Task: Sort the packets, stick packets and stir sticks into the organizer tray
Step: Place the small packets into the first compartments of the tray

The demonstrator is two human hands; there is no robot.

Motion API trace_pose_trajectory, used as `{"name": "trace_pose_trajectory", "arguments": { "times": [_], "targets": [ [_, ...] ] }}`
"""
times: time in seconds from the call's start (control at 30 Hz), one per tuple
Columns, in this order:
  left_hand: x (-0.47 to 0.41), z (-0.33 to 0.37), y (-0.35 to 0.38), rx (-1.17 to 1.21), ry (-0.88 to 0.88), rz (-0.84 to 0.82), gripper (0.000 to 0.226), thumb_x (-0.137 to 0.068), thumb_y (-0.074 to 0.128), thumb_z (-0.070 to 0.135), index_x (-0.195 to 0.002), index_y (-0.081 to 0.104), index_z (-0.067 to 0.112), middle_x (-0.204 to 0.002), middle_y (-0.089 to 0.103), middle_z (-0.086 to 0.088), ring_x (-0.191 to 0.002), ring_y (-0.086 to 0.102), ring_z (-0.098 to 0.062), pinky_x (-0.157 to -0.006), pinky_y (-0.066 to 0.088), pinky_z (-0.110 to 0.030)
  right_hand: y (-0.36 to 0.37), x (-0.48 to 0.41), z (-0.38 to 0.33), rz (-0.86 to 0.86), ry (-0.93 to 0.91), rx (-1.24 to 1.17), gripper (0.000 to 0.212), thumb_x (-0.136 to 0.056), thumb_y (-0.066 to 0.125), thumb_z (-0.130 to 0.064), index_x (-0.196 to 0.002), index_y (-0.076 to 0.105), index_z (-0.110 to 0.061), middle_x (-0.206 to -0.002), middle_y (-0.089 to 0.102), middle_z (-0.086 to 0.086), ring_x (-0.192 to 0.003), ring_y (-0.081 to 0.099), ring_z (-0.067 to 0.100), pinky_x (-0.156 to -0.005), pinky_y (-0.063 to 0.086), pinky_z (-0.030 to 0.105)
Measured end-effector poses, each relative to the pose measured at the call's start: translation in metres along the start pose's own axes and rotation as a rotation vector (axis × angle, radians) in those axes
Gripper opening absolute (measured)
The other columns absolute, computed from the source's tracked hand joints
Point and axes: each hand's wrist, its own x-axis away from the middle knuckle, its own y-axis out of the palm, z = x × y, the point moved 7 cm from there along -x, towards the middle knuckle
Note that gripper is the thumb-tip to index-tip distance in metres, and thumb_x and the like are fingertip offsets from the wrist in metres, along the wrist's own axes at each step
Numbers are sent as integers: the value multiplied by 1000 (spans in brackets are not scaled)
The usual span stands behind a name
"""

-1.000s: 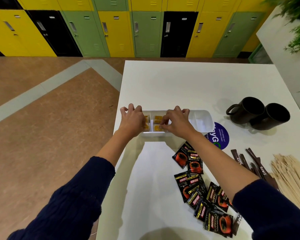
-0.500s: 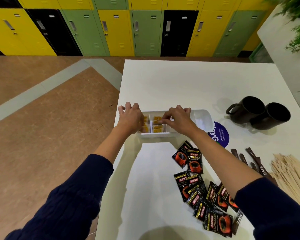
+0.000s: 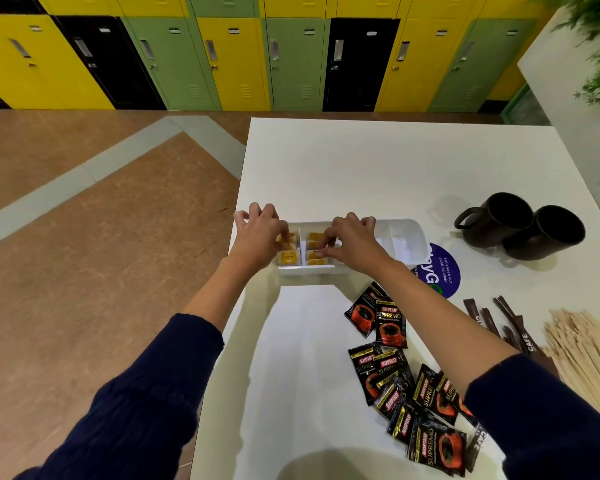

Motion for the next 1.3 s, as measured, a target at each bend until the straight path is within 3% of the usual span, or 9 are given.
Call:
{"name": "trace_pose_trajectory", "arguments": {
  "times": [0.4,0.57,0.8,1.0,1.3],
  "targets": [
    [-4,7,10,-130,56,22,17,-91,59,19,-104,69,17,-119,47,-7,-113,36,-29,-97,24,-43,-2,-4,1,54,7,65,14,-86,65,-34,-86,73,-22,-88,60,-2,-94,40,15,-66,6,29],
    [-6,6,5,-145,69,73,16,-89,58,18,-100,70,16,-114,49,-6,-108,37,-29,-90,24,-40,-4,-5,0,79,7,73,15,-86,64,-33,-87,73,-22,-82,54,-6,-96,43,17,-66,6,29],
    [-8,6,6,-110,70,39,19,-91,58,25,-105,69,19,-118,50,-4,-113,36,-27,-95,23,-41,-1,-3,2,81,26,69,18,-86,64,-37,-88,74,-22,-81,49,-8,-98,43,17,-68,6,29],
    [2,8,-3,-56,47,177,20,-94,52,20,-107,67,18,-113,53,-5,-110,39,-27,-88,18,-36,-8,1,3,147,54,4,16,-88,61,-34,-90,72,-22,-80,54,-7,-99,46,17,-68,8,30],
    [45,27,-6,122,52,308,17,-92,58,17,-107,65,18,-109,56,-7,-105,46,-28,-88,26,-38,-28,50,14,335,103,-75,21,-90,58,-36,-82,67,-20,-77,54,-11,-91,50,13,-71,12,29]
  ]
}}
